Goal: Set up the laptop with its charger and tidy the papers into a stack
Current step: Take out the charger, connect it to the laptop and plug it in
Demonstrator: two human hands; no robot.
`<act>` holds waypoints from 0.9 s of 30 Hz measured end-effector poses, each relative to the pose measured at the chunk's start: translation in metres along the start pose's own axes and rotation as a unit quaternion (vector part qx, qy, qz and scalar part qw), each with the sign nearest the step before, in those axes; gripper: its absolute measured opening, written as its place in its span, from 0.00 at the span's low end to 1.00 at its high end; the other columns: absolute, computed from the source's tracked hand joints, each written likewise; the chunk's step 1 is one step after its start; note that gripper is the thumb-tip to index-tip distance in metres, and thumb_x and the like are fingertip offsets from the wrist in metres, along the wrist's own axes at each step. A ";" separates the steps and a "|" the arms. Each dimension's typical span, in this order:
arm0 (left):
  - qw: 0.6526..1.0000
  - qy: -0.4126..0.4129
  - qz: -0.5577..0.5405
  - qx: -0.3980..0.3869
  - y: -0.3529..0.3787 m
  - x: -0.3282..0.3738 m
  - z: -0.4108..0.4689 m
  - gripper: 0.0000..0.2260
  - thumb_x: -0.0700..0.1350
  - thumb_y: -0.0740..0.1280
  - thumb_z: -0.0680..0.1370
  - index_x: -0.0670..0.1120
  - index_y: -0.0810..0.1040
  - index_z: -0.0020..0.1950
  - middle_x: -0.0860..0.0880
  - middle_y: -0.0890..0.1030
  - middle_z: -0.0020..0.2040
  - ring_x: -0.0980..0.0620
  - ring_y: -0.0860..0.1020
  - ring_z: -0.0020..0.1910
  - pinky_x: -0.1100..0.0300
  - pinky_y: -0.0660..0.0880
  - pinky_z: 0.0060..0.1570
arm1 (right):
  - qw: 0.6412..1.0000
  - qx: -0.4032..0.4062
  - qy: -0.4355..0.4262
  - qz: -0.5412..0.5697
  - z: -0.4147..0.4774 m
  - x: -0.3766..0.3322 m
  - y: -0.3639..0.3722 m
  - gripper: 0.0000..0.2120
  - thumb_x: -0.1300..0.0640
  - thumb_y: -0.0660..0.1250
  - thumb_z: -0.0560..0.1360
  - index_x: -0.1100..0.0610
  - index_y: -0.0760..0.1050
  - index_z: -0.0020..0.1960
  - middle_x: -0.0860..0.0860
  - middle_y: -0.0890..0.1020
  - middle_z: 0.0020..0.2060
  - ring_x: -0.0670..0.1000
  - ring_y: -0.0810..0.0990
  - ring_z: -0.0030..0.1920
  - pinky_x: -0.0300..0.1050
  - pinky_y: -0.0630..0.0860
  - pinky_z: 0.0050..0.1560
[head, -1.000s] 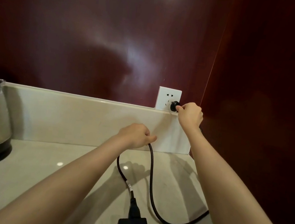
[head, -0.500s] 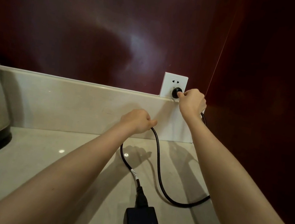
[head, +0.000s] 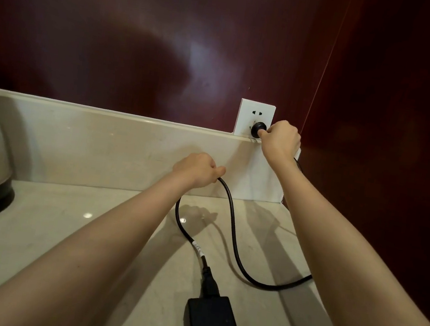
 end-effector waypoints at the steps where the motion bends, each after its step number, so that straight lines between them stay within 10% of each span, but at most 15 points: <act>1: 1.000 0.000 0.000 -0.001 0.001 0.000 0.001 0.19 0.55 0.59 0.79 0.49 0.73 0.30 0.51 0.70 0.30 0.46 0.72 0.40 0.59 0.66 0.42 | 1.000 0.001 -0.009 -0.005 0.001 -0.002 -0.001 0.10 0.57 0.64 0.77 0.64 0.79 0.50 0.60 0.81 0.50 0.61 0.78 0.53 0.45 0.69 0.45; 9: 1.000 0.002 -0.006 -0.004 0.003 0.002 0.000 0.18 0.54 0.59 0.79 0.50 0.73 0.30 0.51 0.71 0.30 0.48 0.72 0.38 0.59 0.66 0.41 | 0.998 0.001 0.014 0.061 -0.003 0.004 0.010 0.10 0.56 0.65 0.76 0.63 0.77 0.43 0.60 0.79 0.41 0.61 0.79 0.50 0.43 0.65 0.41; 27: 0.999 -0.007 -0.032 -0.012 -0.012 0.006 -0.016 0.17 0.51 0.58 0.80 0.43 0.81 0.42 0.49 0.71 0.30 0.47 0.72 0.39 0.60 0.66 0.41 | 1.000 0.005 -0.009 0.004 0.003 -0.025 0.004 0.09 0.65 0.60 0.78 0.67 0.76 0.54 0.62 0.78 0.56 0.61 0.77 0.57 0.49 0.73 0.52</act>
Point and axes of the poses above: each hand's wrist, its own z-axis towards the middle knuckle, its own y-axis out of the palm, x = y × z, the point moved 2 cm from there along z, towards the middle knuckle
